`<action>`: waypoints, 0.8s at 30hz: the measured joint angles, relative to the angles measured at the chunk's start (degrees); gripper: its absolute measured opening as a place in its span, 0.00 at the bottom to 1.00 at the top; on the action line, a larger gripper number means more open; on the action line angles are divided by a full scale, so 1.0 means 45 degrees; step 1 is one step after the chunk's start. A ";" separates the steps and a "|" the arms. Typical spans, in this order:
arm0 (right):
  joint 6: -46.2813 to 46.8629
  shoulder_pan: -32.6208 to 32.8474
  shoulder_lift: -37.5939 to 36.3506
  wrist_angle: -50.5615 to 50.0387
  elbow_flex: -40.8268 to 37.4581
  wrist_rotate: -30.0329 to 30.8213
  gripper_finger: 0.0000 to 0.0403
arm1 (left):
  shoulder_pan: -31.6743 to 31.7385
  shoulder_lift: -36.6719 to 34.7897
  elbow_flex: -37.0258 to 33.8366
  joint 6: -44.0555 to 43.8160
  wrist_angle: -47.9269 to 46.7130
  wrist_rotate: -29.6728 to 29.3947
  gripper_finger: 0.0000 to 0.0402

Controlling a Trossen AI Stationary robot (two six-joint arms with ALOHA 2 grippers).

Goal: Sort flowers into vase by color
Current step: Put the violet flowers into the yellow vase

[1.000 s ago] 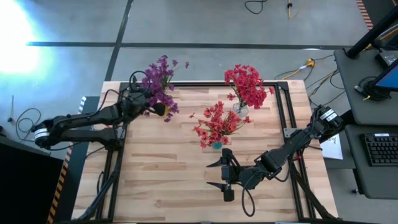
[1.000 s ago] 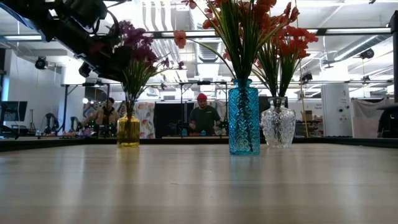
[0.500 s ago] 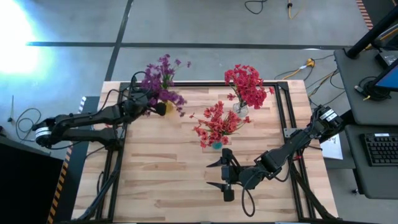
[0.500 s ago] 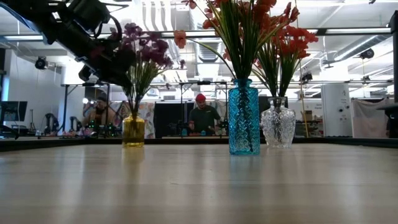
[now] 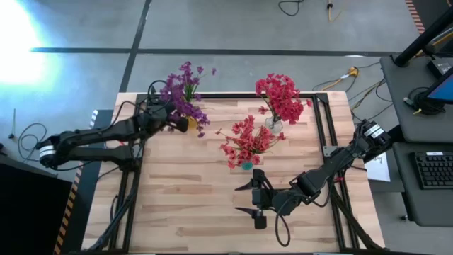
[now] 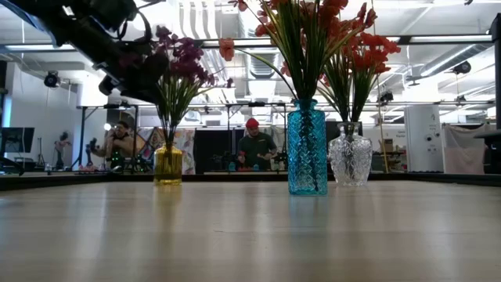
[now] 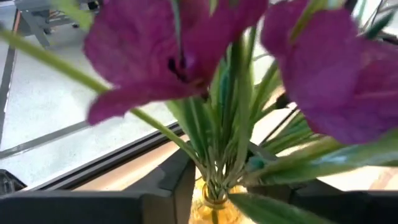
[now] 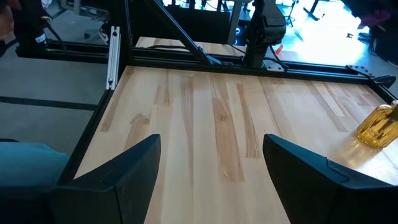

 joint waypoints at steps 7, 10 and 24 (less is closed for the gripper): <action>-0.0005 0.0000 0.0002 -0.0012 0.0000 0.0000 0.68 | -0.0091 -0.0096 0.1203 -0.0188 -0.2987 0.0110 0.42; -0.0010 0.0000 -0.0003 -0.0015 0.0000 0.0000 0.68 | -0.0086 -0.0096 0.1846 -0.0475 -0.4365 0.0178 0.46; -0.0017 0.0000 0.0002 -0.0017 0.0000 0.0000 0.68 | -0.0086 -0.0096 0.3626 -0.0623 -0.6084 0.0833 0.65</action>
